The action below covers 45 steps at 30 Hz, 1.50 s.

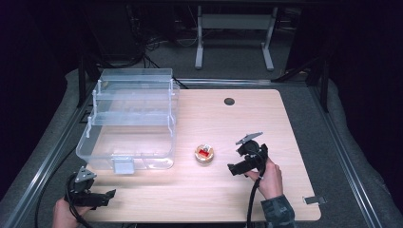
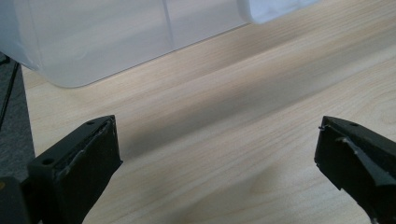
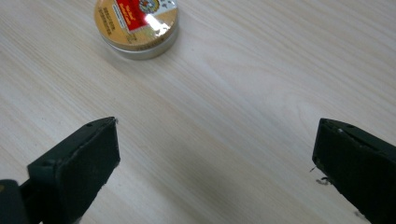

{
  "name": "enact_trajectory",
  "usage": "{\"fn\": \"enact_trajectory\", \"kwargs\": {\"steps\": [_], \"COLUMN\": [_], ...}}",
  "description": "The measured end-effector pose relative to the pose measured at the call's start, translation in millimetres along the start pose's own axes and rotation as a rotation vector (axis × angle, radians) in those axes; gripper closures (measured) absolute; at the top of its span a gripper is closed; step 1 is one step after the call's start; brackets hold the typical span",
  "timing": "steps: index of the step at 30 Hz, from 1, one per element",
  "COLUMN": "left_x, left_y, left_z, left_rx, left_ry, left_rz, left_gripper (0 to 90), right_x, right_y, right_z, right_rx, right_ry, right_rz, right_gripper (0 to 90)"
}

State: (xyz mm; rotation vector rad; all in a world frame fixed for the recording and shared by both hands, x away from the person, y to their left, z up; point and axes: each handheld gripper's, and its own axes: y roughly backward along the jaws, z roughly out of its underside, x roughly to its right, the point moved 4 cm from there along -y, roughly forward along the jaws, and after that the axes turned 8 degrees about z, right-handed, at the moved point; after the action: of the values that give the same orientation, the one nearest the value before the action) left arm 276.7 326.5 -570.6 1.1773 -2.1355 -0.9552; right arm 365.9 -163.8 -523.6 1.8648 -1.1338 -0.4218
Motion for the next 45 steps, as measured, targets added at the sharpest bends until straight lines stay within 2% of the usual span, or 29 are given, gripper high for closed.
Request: {"fn": "enact_trajectory", "kwargs": {"steps": [7, 8, 12, 15, 16, 25, 31, 34, 35, 45], "left_x": [1.1, 1.5, 2.9, 2.3, 2.0, 1.0, 1.4, 0.5, 0.3, 2.4], "left_y": [-0.3, -0.4, -0.6, -0.8, -0.6, 1.6, 1.7, 1.1, 0.8, -0.5], "left_z": [-1.4, -1.3, 0.0, 1.0, 1.1, 0.7, 1.2, 2.4, 2.9, 1.7], "left_rx": [0.002, -0.001, -0.010, -0.014, -0.014, -0.012, -0.005, -0.007, -0.011, -0.018], "left_ry": [-0.001, -0.001, -0.001, 0.000, -0.001, -0.004, 0.000, 0.001, 0.003, -0.010], "left_rz": [0.000, 0.003, 0.002, 0.001, -0.002, -0.003, -0.002, -0.001, 0.001, 0.006], "left_gripper": [0.1, 0.1, 0.1, 0.1, 0.1, 0.2, 0.2, 0.2, 0.2, 0.7], "right_x": [-17.6, -21.4, -32.0, -40.7, -43.1, -65.9, -69.4, -70.6, -70.2, -68.5], "right_y": [-11.7, -14.4, -22.7, -32.5, -35.3, -63.8, -80.1, -86.2, -86.8, -98.7], "right_z": [-21.6, -26.1, -40.0, -49.6, -52.4, -71.4, -74.9, -74.9, -74.7, -73.1], "right_rx": [-0.012, -0.006, -0.010, 0.002, -0.005, -0.007, -0.017, -0.018, -0.028, -0.065], "right_ry": [0.048, 0.054, 0.087, 0.095, 0.103, 0.148, 0.147, 0.155, 0.162, 0.151], "right_rz": [-0.034, -0.051, -0.055, -0.087, -0.076, -0.105, -0.094, -0.102, -0.082, -0.083], "right_gripper": [0.0, 0.0, 0.0, 0.0, 0.0, 0.8, 5.8, 13.7, 13.7, 18.6]}}
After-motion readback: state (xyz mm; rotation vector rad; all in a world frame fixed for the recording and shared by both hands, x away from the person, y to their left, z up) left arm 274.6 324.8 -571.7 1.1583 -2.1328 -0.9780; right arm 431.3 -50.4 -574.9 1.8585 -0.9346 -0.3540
